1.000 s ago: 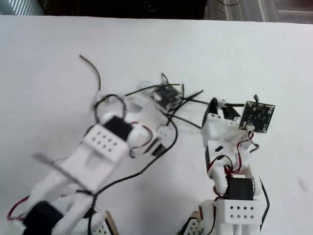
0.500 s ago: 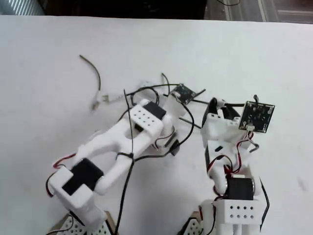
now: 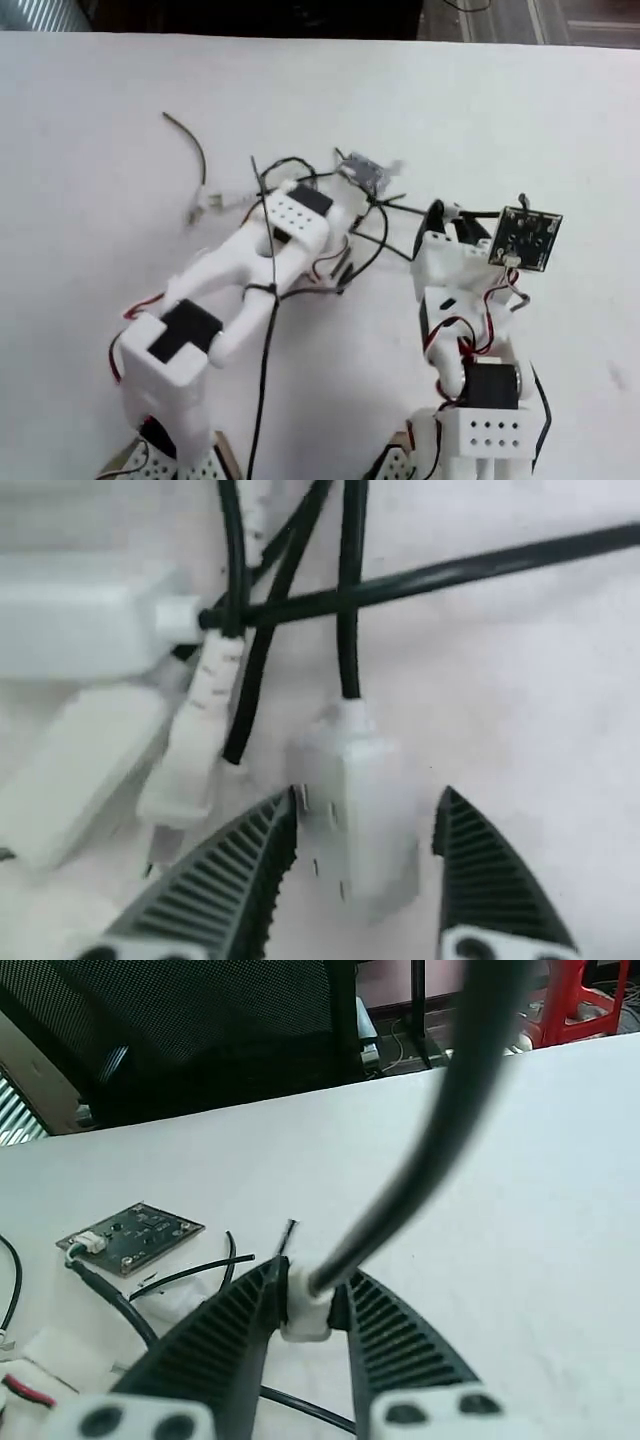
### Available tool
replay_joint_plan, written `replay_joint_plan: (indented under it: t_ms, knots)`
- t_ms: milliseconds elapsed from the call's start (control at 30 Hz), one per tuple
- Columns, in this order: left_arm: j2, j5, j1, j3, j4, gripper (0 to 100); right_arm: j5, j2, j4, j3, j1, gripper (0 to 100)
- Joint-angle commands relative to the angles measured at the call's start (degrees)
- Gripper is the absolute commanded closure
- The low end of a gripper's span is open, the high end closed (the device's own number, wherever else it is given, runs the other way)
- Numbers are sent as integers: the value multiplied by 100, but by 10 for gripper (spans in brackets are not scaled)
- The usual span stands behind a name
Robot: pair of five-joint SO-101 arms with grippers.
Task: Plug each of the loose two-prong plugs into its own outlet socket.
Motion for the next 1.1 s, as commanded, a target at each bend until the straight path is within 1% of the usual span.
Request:
replay_joint_plan:
  t_ms: [0,200,367,500,667,767,1067]
  knots:
    - [4,18,-312,-255,563,701,-26,-48,-101,-44,66,981]
    - [22,-255,-136,-193,607,721,-26,-48,-92,-44,57,981]
    - [13,-273,321,-211,571,764,-26,-75,-92,-44,75,981]
    - [-40,-273,637,-255,607,753,-26,-84,-84,-44,84,981]
    - [-40,-571,760,-255,633,745,-26,-84,-84,-44,84,981]
    - [-48,-598,734,-466,923,744,-26,-84,-84,-44,84,981]
    - [-48,-545,664,-1670,1890,744,-26,-92,-84,-44,75,981]
